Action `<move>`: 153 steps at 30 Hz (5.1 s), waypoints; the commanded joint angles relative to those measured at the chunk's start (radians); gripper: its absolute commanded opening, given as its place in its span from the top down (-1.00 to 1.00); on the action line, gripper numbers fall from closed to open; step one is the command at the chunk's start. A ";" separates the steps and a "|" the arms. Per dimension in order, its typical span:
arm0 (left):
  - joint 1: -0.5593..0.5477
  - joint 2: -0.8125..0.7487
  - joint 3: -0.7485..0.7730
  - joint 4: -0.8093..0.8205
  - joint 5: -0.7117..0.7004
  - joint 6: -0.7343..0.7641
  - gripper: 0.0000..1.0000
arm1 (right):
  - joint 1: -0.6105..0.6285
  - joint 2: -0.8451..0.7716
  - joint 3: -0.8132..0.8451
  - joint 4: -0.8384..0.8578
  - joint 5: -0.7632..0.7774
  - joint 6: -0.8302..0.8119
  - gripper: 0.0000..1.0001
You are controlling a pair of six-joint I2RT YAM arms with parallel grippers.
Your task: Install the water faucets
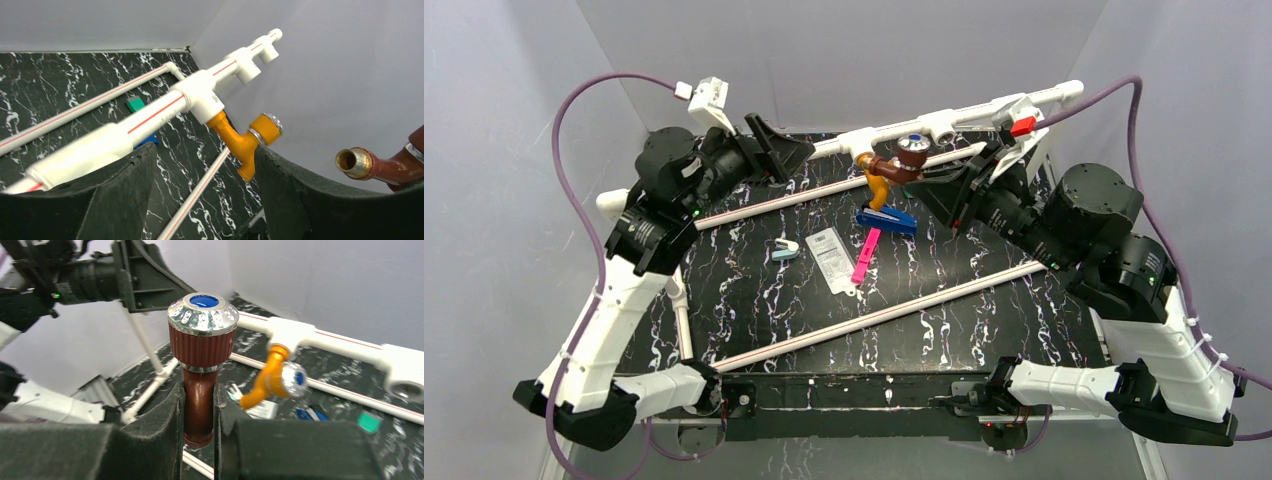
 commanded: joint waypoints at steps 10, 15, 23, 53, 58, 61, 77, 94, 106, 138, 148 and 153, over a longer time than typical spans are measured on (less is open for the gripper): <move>-0.004 0.188 0.040 0.225 -0.072 -0.012 -0.29 | 0.003 -0.026 0.049 -0.098 0.358 -0.064 0.97; -0.004 0.266 0.090 0.248 -0.078 -0.090 -0.19 | 0.003 -0.054 -0.010 -0.081 0.364 -0.046 0.97; -0.012 0.342 0.139 0.235 -0.173 -0.122 -0.14 | 0.004 -0.087 -0.077 -0.057 0.373 -0.029 0.97; -0.027 0.188 0.350 -0.298 -0.251 0.381 -0.47 | 0.004 -0.104 -0.122 -0.060 0.330 0.019 0.97; -0.027 0.185 0.378 -0.305 -0.061 0.202 -0.47 | 0.004 -0.119 -0.136 -0.061 0.326 0.033 0.97; -0.027 0.188 0.381 -0.301 0.046 0.088 -0.46 | 0.004 -0.126 -0.139 -0.064 0.326 0.040 0.97; -0.029 0.116 0.056 -0.027 0.233 -0.350 -0.52 | 0.005 -0.176 -0.148 -0.029 0.320 0.071 0.97; -0.148 0.158 -0.051 0.100 -0.046 -0.622 -0.57 | 0.005 -0.255 -0.183 0.009 0.307 0.100 0.97; -0.411 0.140 -0.091 0.000 -0.541 -0.678 -0.55 | 0.004 -0.315 -0.226 0.016 0.299 0.103 0.97; -0.429 0.261 0.000 0.095 -0.715 -0.736 -0.30 | 0.007 -0.386 -0.191 -0.056 0.313 0.099 0.97; -0.428 0.203 -0.052 0.111 -0.772 -0.706 0.60 | 0.007 -0.374 -0.189 -0.058 0.289 0.122 0.97; -0.424 0.150 -0.067 0.088 -0.843 -0.664 1.00 | 0.007 -0.363 -0.198 -0.070 0.297 0.135 0.97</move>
